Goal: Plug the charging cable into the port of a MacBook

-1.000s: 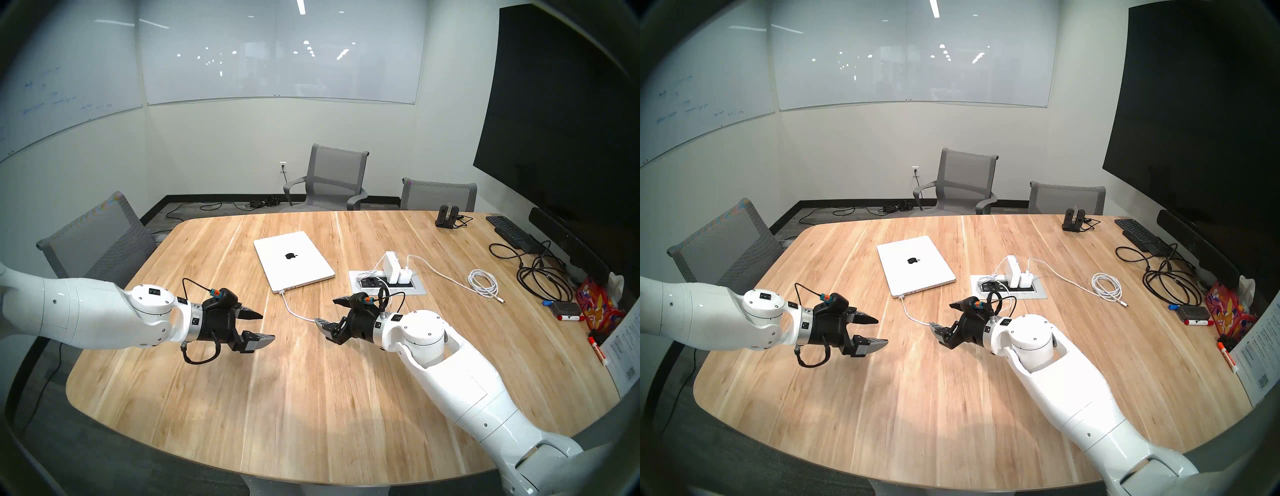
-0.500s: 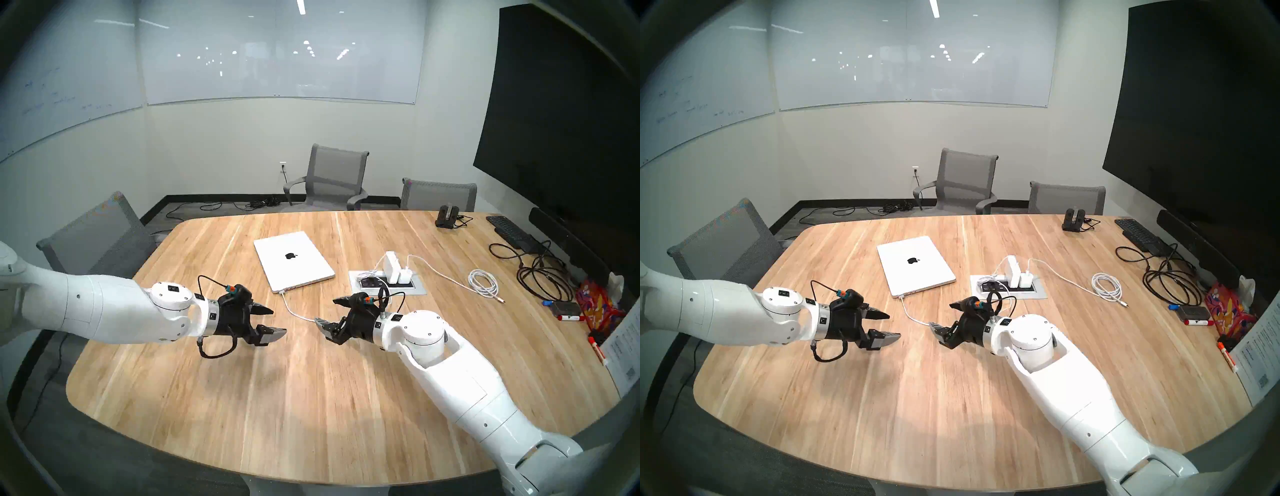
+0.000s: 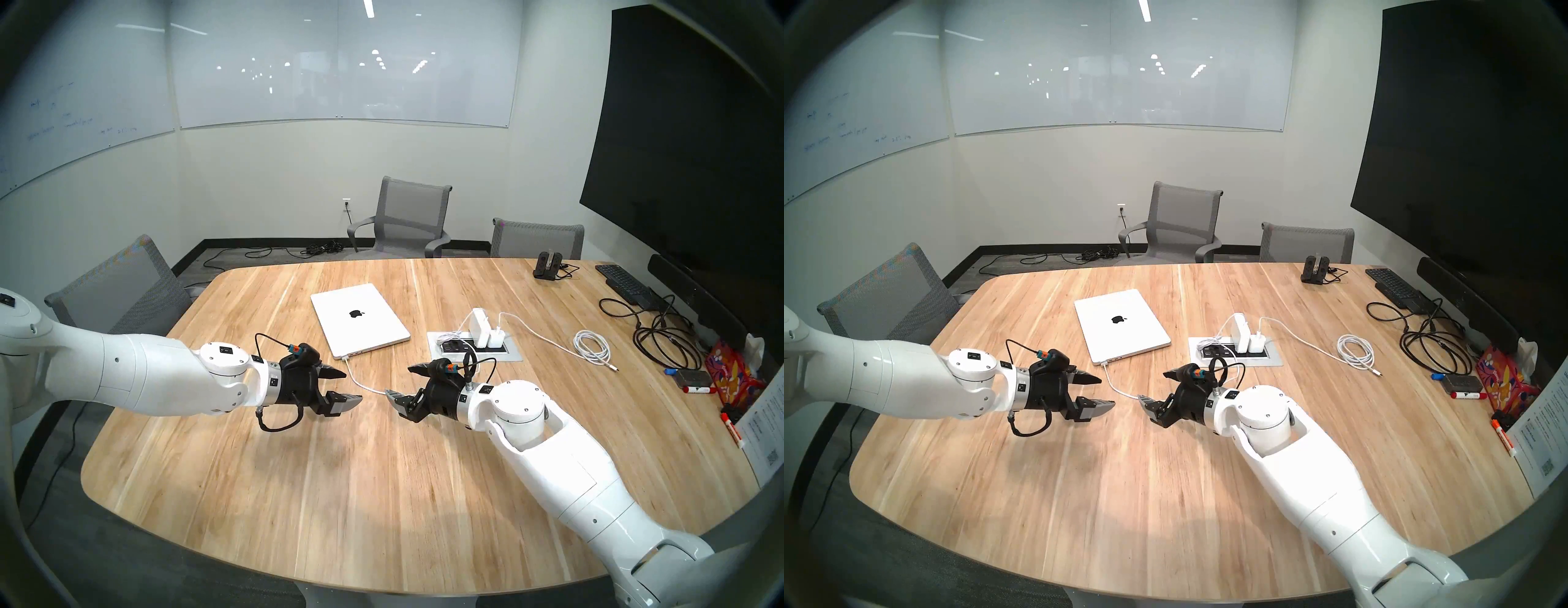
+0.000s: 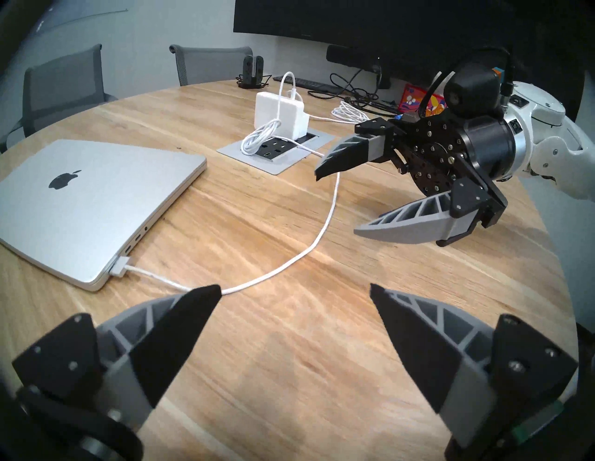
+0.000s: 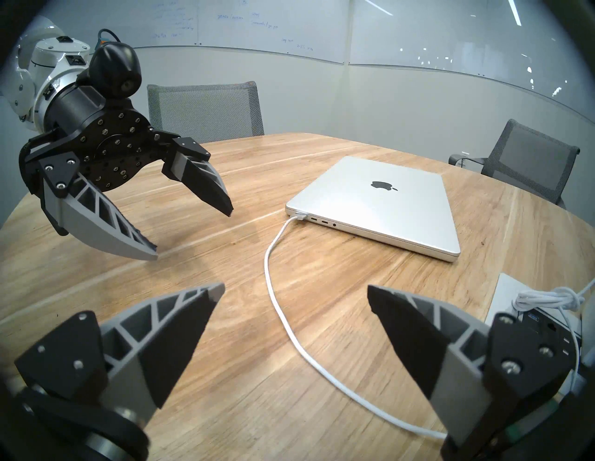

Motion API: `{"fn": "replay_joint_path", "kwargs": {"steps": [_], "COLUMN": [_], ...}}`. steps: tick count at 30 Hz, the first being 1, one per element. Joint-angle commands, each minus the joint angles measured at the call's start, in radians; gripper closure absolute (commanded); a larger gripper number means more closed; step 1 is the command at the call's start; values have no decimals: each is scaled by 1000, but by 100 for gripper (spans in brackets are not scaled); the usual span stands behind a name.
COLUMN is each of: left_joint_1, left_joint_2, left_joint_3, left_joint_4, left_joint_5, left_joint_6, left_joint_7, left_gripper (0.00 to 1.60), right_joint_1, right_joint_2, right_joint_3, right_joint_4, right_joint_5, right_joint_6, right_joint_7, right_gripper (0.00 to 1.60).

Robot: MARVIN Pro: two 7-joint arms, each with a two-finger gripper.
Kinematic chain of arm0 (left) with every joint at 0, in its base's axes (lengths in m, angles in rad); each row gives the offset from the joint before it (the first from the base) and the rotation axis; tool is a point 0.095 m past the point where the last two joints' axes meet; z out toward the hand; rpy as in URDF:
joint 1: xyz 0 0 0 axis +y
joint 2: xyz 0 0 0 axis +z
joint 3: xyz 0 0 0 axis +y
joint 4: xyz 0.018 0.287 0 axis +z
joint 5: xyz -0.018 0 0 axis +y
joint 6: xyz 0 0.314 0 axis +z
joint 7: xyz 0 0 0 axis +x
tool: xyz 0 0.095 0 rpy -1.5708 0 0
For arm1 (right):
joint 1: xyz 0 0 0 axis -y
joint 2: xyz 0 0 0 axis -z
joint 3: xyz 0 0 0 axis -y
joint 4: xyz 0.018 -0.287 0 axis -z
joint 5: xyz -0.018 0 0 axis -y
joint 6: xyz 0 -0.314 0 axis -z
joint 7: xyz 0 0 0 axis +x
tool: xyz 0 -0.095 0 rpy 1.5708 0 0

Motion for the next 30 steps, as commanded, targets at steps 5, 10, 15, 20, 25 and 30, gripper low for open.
{"fn": "replay_joint_path", "kwargs": {"steps": [5,10,15,20,25,30], "left_joint_1": [-1,1,7,16,30,39], "left_joint_2": [-35,-51,-76,-100,-121,-137], "left_joint_3": [-35,-44,-50,-55,-61,-65], "left_joint_4": [42,61,93,137,184,219], "left_joint_5": [-36,-54,-68,-86,-111,-125], "left_joint_6": [-10,-3,2,8,17,31], "left_joint_7": [-14,-27,-44,-68,-98,-128], "left_gripper": [0,0,0,0,0,0], "right_joint_1": [9,9,9,9,9,9], "right_joint_2": [-3,-3,-3,-3,-3,-3], "right_joint_3": [1,1,1,1,1,1], "right_joint_4": [-23,-23,-23,-23,-23,-23], "right_joint_5": [-2,-2,-2,-2,-2,-3], "right_joint_6": [-7,-7,-7,-7,-7,-7], "right_joint_7": [-1,-1,-1,-1,-1,-1], "right_gripper": [0,0,0,0,0,0]}}
